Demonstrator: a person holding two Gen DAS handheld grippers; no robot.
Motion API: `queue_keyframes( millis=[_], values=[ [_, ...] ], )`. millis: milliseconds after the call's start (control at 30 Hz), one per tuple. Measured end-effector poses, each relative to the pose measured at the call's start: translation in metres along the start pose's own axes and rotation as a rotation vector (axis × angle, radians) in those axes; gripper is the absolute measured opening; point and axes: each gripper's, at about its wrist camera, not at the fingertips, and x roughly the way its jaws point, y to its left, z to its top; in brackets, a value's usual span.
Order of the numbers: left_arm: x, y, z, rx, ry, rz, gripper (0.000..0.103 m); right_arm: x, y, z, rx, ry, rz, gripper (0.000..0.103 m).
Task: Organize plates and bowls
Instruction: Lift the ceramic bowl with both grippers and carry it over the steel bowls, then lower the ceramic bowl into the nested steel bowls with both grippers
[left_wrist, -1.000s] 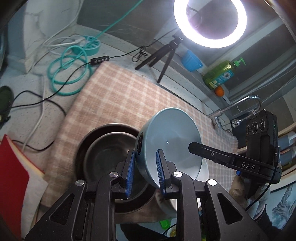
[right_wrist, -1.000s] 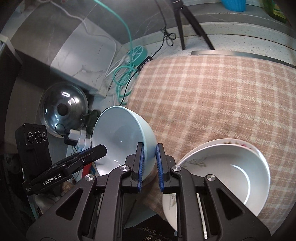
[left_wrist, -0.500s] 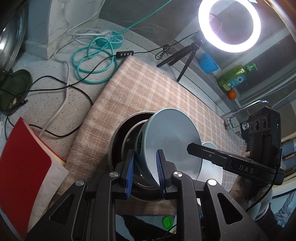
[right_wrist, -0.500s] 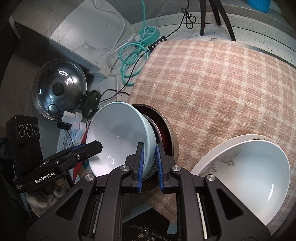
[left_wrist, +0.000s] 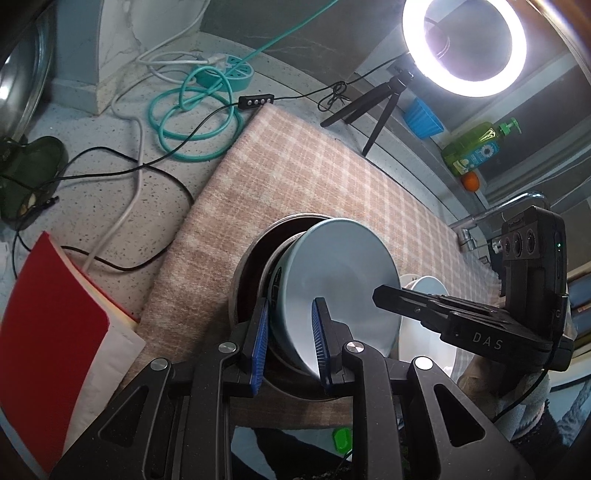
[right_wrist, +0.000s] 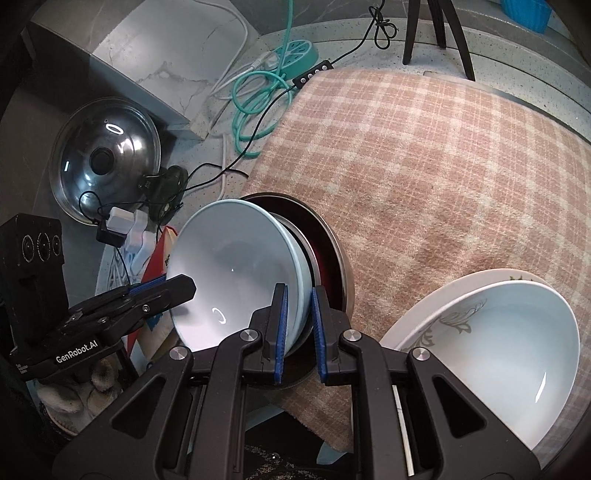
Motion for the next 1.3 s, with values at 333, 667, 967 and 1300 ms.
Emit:
queue_keyframes(
  millis=[333, 667, 967, 1300],
  values=[
    [-0.013, -0.005, 0.002, 0.017, -0.047, 0.012, 0.021, -0.017, 0.004, 0.001, -0.028, -0.067, 0.017, 0.035],
    [-0.023, 0.005, 0.001, -0.004, -0.073, 0.021, 0.021, -0.037, -0.004, -0.001, -0.025, -0.123, -0.006, 0.04],
    [-0.021, 0.02, -0.008, -0.043, -0.07, 0.036, 0.021, -0.033, -0.035, -0.012, 0.084, -0.101, 0.025, 0.04],
    [-0.009, 0.024, -0.013, -0.035, -0.045, 0.047, 0.021, -0.026, -0.039, -0.019, 0.114, -0.091, 0.022, 0.04]
  ],
)
